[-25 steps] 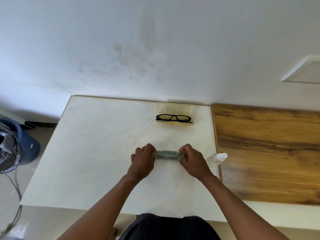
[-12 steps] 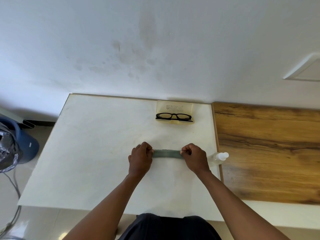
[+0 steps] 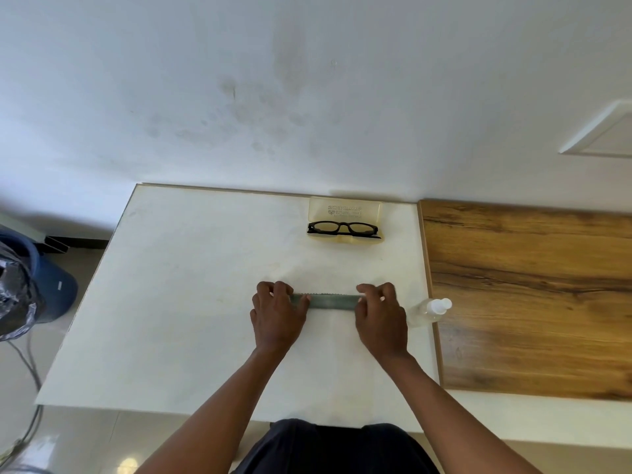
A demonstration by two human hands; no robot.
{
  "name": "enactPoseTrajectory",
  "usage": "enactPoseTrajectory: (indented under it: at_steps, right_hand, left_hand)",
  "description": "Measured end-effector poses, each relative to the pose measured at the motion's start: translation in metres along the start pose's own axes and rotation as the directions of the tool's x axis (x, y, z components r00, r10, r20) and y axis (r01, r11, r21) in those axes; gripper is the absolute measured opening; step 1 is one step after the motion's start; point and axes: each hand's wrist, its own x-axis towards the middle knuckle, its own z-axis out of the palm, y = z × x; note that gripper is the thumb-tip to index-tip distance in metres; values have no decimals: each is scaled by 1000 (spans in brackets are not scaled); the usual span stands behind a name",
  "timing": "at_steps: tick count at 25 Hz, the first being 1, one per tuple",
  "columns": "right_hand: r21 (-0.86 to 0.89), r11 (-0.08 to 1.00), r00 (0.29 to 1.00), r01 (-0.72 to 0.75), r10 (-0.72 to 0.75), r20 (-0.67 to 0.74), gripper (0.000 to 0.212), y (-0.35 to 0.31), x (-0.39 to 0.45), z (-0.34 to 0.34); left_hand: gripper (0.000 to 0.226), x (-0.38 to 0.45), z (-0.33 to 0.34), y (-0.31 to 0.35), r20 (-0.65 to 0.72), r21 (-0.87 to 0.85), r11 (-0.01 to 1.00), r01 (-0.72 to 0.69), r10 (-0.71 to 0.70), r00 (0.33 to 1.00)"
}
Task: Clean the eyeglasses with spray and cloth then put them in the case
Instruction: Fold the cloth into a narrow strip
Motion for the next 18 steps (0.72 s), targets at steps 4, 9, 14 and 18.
enactPoseTrajectory:
  at_steps: [4, 9, 14, 18]
  right_hand:
    - [-284, 921, 964, 266, -263, 48, 55, -8, -19, 5]
    - [-445, 838, 948, 316, -298, 111, 71, -15, -24, 11]
    - [-460, 822, 941, 337, -312, 132, 68, -18, -28, 14]
    - [-350, 881, 946, 318, -270, 179, 65, -26, -29, 12]
  left_hand:
    - [33, 1, 1, 7, 45, 6, 993, 115, -116, 992]
    - [23, 7, 0, 20, 165, -24, 970, 241, -234, 958]
    - [10, 2, -5, 30, 216, -401, 859, 319, -249, 944]
    - [19, -6, -11, 39, 202, -505, 806, 310, -238, 950]
